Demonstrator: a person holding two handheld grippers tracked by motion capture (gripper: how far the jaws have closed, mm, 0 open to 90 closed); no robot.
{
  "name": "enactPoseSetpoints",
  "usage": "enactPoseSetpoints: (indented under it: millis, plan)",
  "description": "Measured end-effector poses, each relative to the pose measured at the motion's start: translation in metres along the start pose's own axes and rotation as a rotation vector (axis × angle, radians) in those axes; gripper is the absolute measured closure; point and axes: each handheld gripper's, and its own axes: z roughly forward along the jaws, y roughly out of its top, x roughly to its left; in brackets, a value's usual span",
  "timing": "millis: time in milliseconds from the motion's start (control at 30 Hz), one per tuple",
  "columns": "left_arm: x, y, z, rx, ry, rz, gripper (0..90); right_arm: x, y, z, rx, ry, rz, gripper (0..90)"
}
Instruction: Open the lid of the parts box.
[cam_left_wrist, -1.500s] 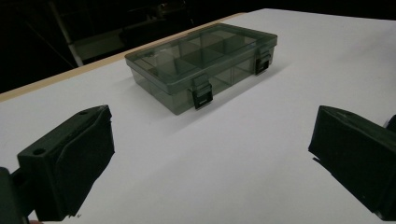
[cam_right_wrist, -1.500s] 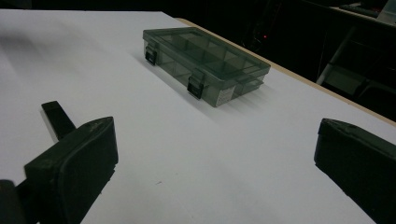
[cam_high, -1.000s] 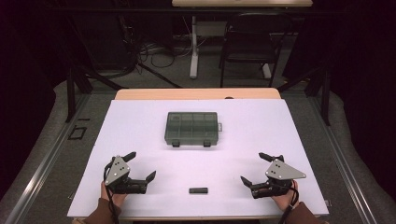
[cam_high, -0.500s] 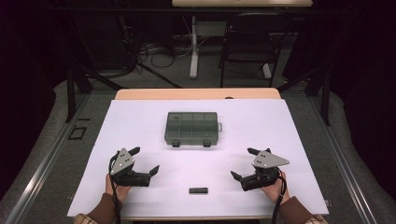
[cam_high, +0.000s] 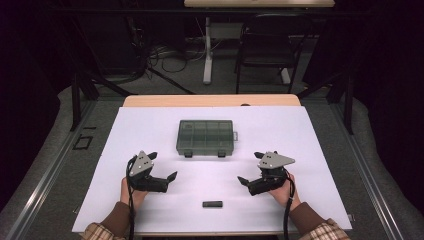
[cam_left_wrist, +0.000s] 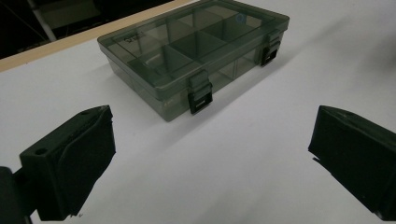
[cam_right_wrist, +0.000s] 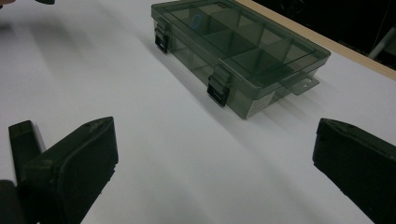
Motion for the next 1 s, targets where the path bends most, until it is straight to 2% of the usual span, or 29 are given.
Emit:
enactPoseSetpoints:
  millis: [300, 700, 1000]
  plan:
    - [0.007, 0.010, 0.020, 0.015, -0.008, 0.000, 0.0, -0.011, 0.010, 0.022, 0.024, 0.017, 0.018, 0.0]
    - [0.017, 0.018, 0.040, 0.033, -0.011, -0.001, 0.0, -0.022, 0.015, 0.043, 0.061, 0.025, 0.032, 0.0]
    - [0.024, 0.022, 0.055, 0.051, -0.021, -0.003, 0.0, -0.031, 0.021, 0.056, 0.067, 0.035, 0.040, 0.0]
